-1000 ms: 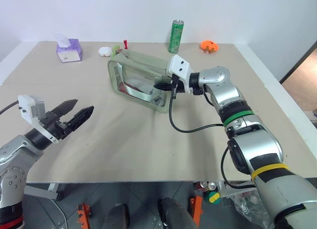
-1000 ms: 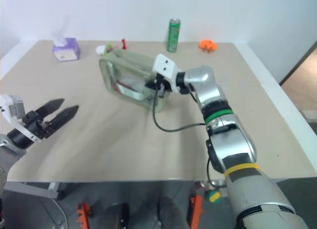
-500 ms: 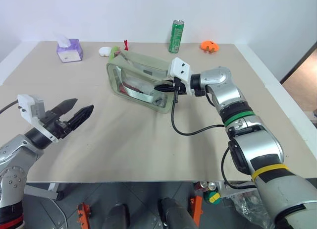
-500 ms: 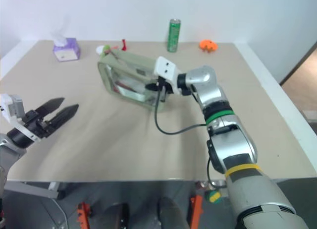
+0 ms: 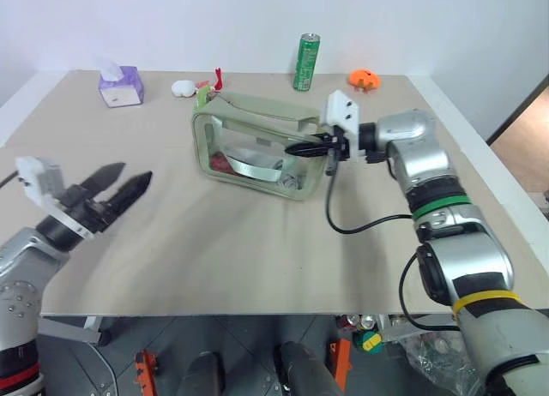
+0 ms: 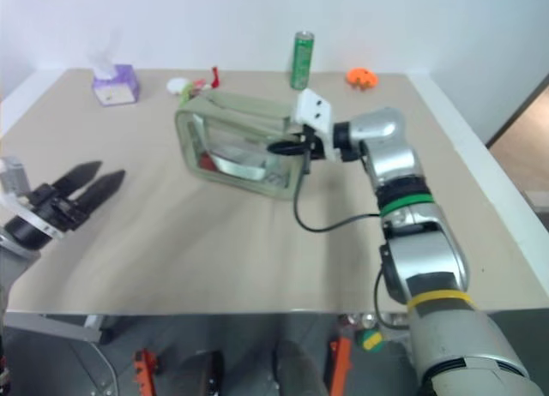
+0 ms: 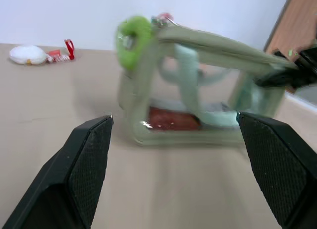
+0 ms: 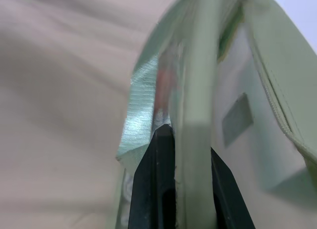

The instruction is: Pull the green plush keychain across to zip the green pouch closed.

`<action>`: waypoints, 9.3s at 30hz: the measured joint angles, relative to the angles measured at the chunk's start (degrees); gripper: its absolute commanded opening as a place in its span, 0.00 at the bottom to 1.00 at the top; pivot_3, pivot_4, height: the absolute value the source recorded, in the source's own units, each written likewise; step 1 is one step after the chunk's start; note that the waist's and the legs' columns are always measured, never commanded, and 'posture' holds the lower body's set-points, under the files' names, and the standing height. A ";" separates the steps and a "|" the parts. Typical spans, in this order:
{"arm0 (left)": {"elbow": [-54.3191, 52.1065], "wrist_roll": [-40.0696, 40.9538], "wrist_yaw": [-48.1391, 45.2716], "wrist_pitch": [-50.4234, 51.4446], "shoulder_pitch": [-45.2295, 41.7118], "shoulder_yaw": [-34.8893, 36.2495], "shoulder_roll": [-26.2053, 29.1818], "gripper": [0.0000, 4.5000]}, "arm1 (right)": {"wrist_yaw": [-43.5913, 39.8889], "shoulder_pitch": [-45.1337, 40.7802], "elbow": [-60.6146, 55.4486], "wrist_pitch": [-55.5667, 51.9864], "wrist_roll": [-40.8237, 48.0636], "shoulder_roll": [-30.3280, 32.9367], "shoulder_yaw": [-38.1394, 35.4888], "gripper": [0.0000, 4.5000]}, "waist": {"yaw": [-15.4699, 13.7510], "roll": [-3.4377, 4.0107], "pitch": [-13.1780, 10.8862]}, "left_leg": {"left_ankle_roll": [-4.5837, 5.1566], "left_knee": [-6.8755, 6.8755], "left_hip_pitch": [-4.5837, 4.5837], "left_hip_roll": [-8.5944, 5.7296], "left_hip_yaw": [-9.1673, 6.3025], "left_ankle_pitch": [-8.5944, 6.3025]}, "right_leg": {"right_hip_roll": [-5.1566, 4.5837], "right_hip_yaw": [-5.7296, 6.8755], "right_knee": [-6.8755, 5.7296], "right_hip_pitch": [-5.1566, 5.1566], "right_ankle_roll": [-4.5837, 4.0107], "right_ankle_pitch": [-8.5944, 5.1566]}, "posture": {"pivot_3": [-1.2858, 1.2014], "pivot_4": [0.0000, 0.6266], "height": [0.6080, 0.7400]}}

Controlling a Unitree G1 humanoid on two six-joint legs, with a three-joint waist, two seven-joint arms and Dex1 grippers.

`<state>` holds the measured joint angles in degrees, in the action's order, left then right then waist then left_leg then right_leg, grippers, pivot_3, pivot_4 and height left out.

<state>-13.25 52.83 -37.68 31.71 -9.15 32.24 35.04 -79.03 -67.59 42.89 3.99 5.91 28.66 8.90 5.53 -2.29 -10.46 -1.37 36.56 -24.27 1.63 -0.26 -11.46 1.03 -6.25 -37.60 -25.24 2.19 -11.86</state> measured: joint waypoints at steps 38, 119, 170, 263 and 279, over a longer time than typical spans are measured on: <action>-10.41 17.09 -8.24 13.67 10.97 7.20 15.78 0.92 | -3.24 11.99 -30.31 -8.28 6.69 6.38 3.84 0.01 | 0.00 0.04 -0.05 | -0.12 0.03 0.18 0.02 -0.08 0.08 | 0.06 0.13 -0.52 -0.07 -0.34 -0.55 | 0.52 0.24 1.00; 13.08 -0.12 0.51 12.10 -11.77 -10.16 3.49 0.59 | -0.72 23.02 -37.51 -27.78 15.35 12.62 -2.69 0.00 | -0.87 0.09 -0.09 | -0.12 0.08 0.23 0.03 -0.14 0.08 | 0.18 0.07 -0.56 0.01 -0.04 -0.39 | 0.52 0.24 1.00; 7.01 -2.07 -10.60 13.02 -27.00 -15.75 5.86 0.99 | 0.52 23.74 -38.45 -27.39 15.17 12.80 -2.53 0.00 | -0.91 0.09 -0.09 | -0.12 0.12 0.20 0.07 -0.23 0.08 | 0.33 -0.03 -0.57 0.02 0.03 -0.36 | 0.52 0.24 1.00; 3.68 -7.89 -15.03 11.58 -12.67 -18.48 6.40 0.00 | 16.32 6.11 -26.94 -32.02 12.78 -2.33 -1.89 0.99 | -1.19 0.15 -0.12 | -0.09 0.06 0.01 0.01 -0.27 0.09 | 0.26 -0.02 -0.55 -0.08 0.01 -0.42 | 0.52 0.24 1.00; 3.63 -7.82 -14.78 11.87 -12.68 -18.49 5.97 0.00 | 18.05 5.45 -29.98 -21.80 1.99 -3.04 5.01 0.99 | -1.18 0.15 -0.12 | -0.09 0.07 0.04 0.04 -0.28 0.10 | 0.27 0.04 -0.56 -0.08 -0.02 -0.40 | 0.52 0.24 1.00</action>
<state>-9.62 45.01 -52.46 43.59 -21.83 13.74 41.01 -60.98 -62.14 12.91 -17.81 7.90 25.62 13.91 4.35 -2.14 -10.58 -1.47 36.63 -24.23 1.67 -0.54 -11.36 1.30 -6.21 -38.16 -25.31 2.17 -12.26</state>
